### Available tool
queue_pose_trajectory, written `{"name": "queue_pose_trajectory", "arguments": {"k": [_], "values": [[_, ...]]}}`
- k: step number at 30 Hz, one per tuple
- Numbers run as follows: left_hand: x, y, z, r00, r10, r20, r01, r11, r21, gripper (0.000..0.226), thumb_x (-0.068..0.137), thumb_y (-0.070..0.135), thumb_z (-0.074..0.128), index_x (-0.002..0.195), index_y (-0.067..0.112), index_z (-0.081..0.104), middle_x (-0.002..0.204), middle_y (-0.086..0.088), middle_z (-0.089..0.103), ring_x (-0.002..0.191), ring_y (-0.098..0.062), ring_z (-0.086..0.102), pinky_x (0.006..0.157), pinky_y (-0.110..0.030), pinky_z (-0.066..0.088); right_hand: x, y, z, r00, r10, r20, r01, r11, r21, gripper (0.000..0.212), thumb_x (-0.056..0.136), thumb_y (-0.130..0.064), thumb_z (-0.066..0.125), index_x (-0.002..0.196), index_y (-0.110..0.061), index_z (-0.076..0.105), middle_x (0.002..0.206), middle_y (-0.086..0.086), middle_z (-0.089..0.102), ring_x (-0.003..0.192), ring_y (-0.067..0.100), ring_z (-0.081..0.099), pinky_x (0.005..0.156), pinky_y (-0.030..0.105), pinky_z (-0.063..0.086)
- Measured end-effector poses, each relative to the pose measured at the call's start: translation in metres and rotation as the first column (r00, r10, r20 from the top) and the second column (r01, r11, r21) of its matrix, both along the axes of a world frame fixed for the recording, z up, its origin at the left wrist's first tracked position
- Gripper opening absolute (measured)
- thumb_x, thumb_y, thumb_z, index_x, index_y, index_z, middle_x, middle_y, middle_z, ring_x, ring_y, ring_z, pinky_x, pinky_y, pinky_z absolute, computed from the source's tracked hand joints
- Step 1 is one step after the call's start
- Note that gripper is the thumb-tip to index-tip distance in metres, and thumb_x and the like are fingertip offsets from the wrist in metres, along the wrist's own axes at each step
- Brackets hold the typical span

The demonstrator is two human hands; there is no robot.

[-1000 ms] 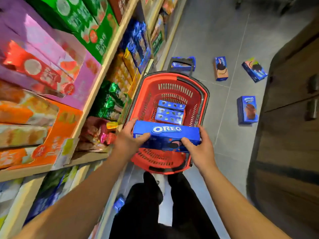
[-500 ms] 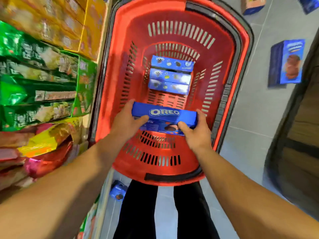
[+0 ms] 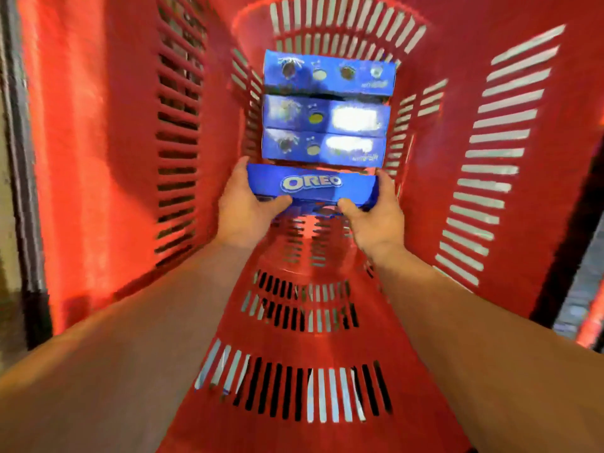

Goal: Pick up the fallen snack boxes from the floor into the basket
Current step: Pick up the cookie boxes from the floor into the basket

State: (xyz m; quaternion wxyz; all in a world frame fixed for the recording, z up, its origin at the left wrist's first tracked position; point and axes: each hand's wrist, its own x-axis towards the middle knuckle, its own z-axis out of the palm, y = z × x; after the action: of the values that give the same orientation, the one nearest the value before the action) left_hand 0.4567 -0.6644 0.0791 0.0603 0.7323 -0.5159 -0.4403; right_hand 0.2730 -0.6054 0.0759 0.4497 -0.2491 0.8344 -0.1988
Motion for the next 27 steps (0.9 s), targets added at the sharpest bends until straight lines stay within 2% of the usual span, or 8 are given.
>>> {"name": "queue_pose_trajectory", "arguments": {"k": [1, 4, 8, 10, 14, 19, 24, 27], "values": [[-0.003, 0.0, -0.009, 1.0, -0.005, -0.002, 0.005, 1.0, -0.023, 0.085, 0.065, 0.019, 0.086, 0.137, 0.007, 0.042, 0.124, -0.005, 0.059, 0.109, -0.012, 0.056, 0.084, -0.008, 0.034, 0.0, 0.0, -0.006, 1.0, -0.007, -0.021, 0.007, 1.0, -0.013, 0.079, 0.074, -0.02, 0.078, 0.144, -0.019, 0.042, 0.128, 0.005, 0.063, 0.115, 0.022, 0.06, 0.101, 0.035, 0.046], [-0.012, 0.001, -0.039, 0.999, 0.031, -0.016, -0.032, 0.998, -0.052, 0.087, 0.059, 0.025, 0.086, 0.134, 0.013, 0.044, 0.122, -0.002, 0.062, 0.107, -0.01, 0.058, 0.088, -0.02, 0.042, 0.004, -0.002, -0.027, 0.996, -0.054, -0.077, 0.05, 0.997, -0.057, 0.079, 0.074, -0.014, 0.074, 0.145, -0.017, 0.04, 0.134, 0.002, 0.059, 0.115, 0.017, 0.058, 0.1, 0.031, 0.044], [-0.022, 0.005, -0.073, 0.997, 0.072, 0.004, -0.071, 0.993, -0.093, 0.095, 0.055, 0.037, 0.081, 0.139, 0.018, 0.04, 0.124, -0.001, 0.063, 0.112, -0.019, 0.061, 0.094, -0.037, 0.049, 0.004, -0.009, -0.055, 0.991, -0.033, -0.129, 0.025, 0.998, -0.06, 0.082, 0.076, -0.007, 0.068, 0.149, -0.011, 0.032, 0.146, 0.008, 0.047, 0.13, 0.02, 0.048, 0.109, 0.031, 0.036], [-0.023, 0.006, -0.082, 0.998, 0.059, 0.039, -0.054, 0.993, -0.103, 0.095, 0.059, 0.037, 0.081, 0.141, 0.019, 0.037, 0.126, -0.001, 0.062, 0.114, -0.02, 0.06, 0.095, -0.038, 0.048, 0.0, -0.01, -0.064, 0.99, -0.001, -0.142, -0.004, 0.999, -0.039, 0.084, 0.079, -0.007, 0.068, 0.151, -0.011, 0.026, 0.15, 0.008, 0.042, 0.134, 0.019, 0.044, 0.111, 0.026, 0.032], [-0.025, 0.007, -0.076, 0.997, 0.036, 0.069, -0.028, 0.993, -0.11, 0.092, 0.061, 0.037, 0.078, 0.142, 0.021, 0.036, 0.131, 0.002, 0.059, 0.117, -0.018, 0.057, 0.098, -0.037, 0.046, -0.004, -0.003, -0.058, 0.984, 0.06, -0.168, -0.067, 0.997, -0.036, 0.094, 0.076, -0.012, 0.074, 0.153, -0.01, 0.021, 0.153, 0.01, 0.033, 0.139, 0.021, 0.037, 0.115, 0.032, 0.032], [-0.04, 0.017, 0.016, 0.999, 0.018, 0.047, -0.014, 0.996, -0.089, 0.065, 0.066, 0.03, 0.075, 0.126, 0.023, 0.054, 0.112, 0.002, 0.068, 0.104, -0.017, 0.063, 0.084, -0.022, 0.045, 0.002, 0.012, 0.019, 0.971, 0.193, -0.139, -0.197, 0.98, -0.017, 0.086, 0.078, -0.022, 0.079, 0.149, -0.01, 0.032, 0.148, 0.011, 0.038, 0.134, 0.025, 0.043, 0.113, 0.031, 0.033], [-0.055, 0.03, 0.144, 0.99, -0.13, 0.06, 0.132, 0.991, -0.035, 0.064, 0.079, 0.032, 0.072, 0.135, 0.009, 0.05, 0.132, -0.011, 0.057, 0.123, -0.025, 0.052, 0.101, -0.028, 0.035, -0.009, 0.028, 0.142, 0.907, 0.404, -0.119, -0.41, 0.912, -0.027, 0.08, 0.08, -0.025, 0.076, 0.146, -0.007, 0.036, 0.143, 0.015, 0.044, 0.129, 0.03, 0.045, 0.108, 0.032, 0.034], [-0.053, 0.043, 0.228, 0.97, -0.239, 0.04, 0.24, 0.97, -0.027, 0.061, 0.081, 0.03, 0.071, 0.132, 0.004, 0.051, 0.131, -0.015, 0.057, 0.123, -0.028, 0.051, 0.102, -0.029, 0.033, -0.031, 0.044, 0.23, 0.82, 0.551, -0.152, -0.563, 0.825, -0.045, 0.079, 0.08, -0.028, 0.076, 0.146, -0.006, 0.037, 0.142, 0.016, 0.046, 0.131, 0.031, 0.044, 0.109, 0.032, 0.031]]}}
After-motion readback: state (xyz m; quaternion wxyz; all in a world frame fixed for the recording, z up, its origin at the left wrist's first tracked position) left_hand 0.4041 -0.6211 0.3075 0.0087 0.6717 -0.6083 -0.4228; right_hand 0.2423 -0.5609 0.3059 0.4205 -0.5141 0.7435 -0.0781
